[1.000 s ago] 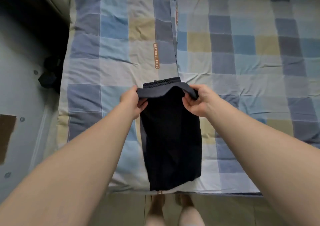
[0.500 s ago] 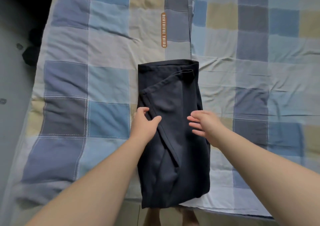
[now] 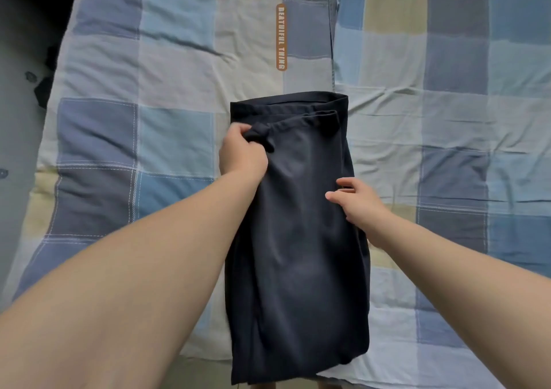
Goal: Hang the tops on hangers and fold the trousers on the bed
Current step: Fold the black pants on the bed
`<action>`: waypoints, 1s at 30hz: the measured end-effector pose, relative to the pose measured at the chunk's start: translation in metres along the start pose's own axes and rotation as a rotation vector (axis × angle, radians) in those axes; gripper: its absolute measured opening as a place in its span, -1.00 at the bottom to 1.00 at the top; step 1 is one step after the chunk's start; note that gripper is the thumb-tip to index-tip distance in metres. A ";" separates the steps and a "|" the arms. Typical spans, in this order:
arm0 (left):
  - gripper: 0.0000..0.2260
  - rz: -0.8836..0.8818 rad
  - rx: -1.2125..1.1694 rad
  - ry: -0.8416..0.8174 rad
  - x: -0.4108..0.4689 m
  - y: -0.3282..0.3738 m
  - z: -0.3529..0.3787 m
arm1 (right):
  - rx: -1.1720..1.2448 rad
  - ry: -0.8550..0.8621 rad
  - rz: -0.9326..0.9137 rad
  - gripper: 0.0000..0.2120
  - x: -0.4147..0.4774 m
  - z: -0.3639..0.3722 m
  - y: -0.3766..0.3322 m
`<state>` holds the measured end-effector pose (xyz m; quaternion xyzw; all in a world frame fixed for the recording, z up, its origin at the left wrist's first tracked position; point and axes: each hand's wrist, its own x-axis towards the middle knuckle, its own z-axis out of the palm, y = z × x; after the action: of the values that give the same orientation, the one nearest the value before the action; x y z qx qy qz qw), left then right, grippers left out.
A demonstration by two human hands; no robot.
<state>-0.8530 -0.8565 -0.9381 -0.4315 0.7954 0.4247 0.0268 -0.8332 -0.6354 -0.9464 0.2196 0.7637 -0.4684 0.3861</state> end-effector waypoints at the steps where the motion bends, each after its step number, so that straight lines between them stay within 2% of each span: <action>1: -0.72 0.035 0.017 0.051 0.008 0.010 -0.003 | -0.004 -0.012 -0.014 -0.51 0.001 0.001 -0.001; 4: -0.69 0.073 0.084 0.142 0.029 0.030 -0.011 | -0.041 -0.067 -0.062 -0.50 0.004 0.004 -0.004; 8: -0.73 -0.010 0.057 0.035 0.039 0.021 -0.008 | -0.052 -0.117 -0.072 -0.49 0.008 0.005 -0.006; 11: -0.46 -0.056 0.072 -0.044 0.021 -0.003 -0.007 | -0.040 -0.104 -0.063 -0.47 0.003 0.003 0.001; 14: -0.16 -0.105 0.093 -0.125 -0.029 -0.036 -0.007 | -0.016 -0.057 -0.065 -0.36 -0.011 -0.002 0.024; 17: -0.04 -0.165 0.185 -0.205 -0.101 -0.080 -0.009 | 0.052 -0.058 0.044 -0.19 -0.032 -0.003 0.061; 19: -0.03 -0.129 0.389 -0.196 -0.149 -0.108 -0.013 | 0.087 -0.088 0.117 -0.15 -0.047 -0.002 0.088; 22: -0.03 -0.030 0.625 -0.143 -0.204 -0.138 -0.020 | 0.100 -0.132 0.211 -0.28 -0.068 0.002 0.128; 27: 0.00 -0.204 0.573 -0.049 -0.224 -0.151 -0.028 | 0.085 -0.183 0.338 -0.47 -0.093 0.002 0.170; 30: -0.10 -0.333 0.399 -0.090 -0.227 -0.154 -0.034 | 0.068 -0.189 0.337 -0.37 -0.109 0.003 0.180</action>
<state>-0.5908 -0.7710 -0.9241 -0.5233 0.7795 0.2680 0.2163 -0.6402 -0.5513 -0.9585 0.3123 0.6602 -0.4412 0.5215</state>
